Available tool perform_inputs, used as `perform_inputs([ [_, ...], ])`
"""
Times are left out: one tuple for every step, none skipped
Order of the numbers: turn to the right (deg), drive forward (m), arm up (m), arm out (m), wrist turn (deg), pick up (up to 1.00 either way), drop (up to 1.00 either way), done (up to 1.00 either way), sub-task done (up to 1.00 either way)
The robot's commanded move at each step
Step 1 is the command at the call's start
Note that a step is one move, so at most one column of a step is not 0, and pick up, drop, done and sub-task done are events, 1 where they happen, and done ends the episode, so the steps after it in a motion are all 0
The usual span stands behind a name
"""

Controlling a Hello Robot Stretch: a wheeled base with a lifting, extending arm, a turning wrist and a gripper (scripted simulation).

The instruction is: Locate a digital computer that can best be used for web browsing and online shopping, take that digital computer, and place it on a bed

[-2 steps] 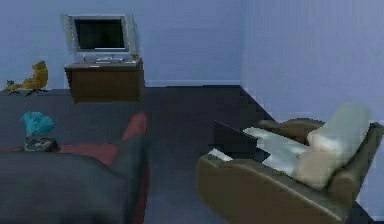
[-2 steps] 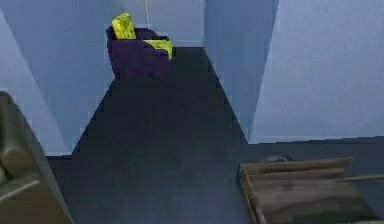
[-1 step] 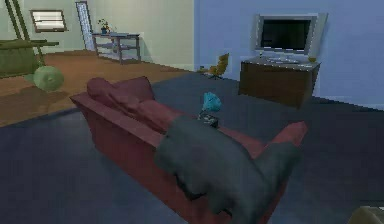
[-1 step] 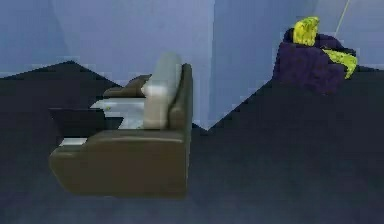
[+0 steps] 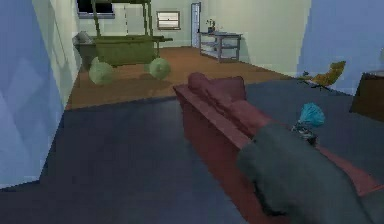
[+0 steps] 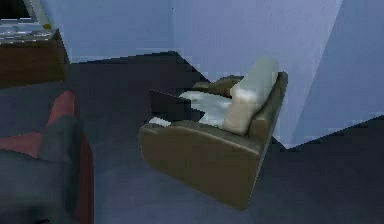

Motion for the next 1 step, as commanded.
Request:
perform_inputs([
  [-12.0, 0.0, 0.0, 0.0, 0.0, 0.0, 0.0, 0.0, 0.0],
])
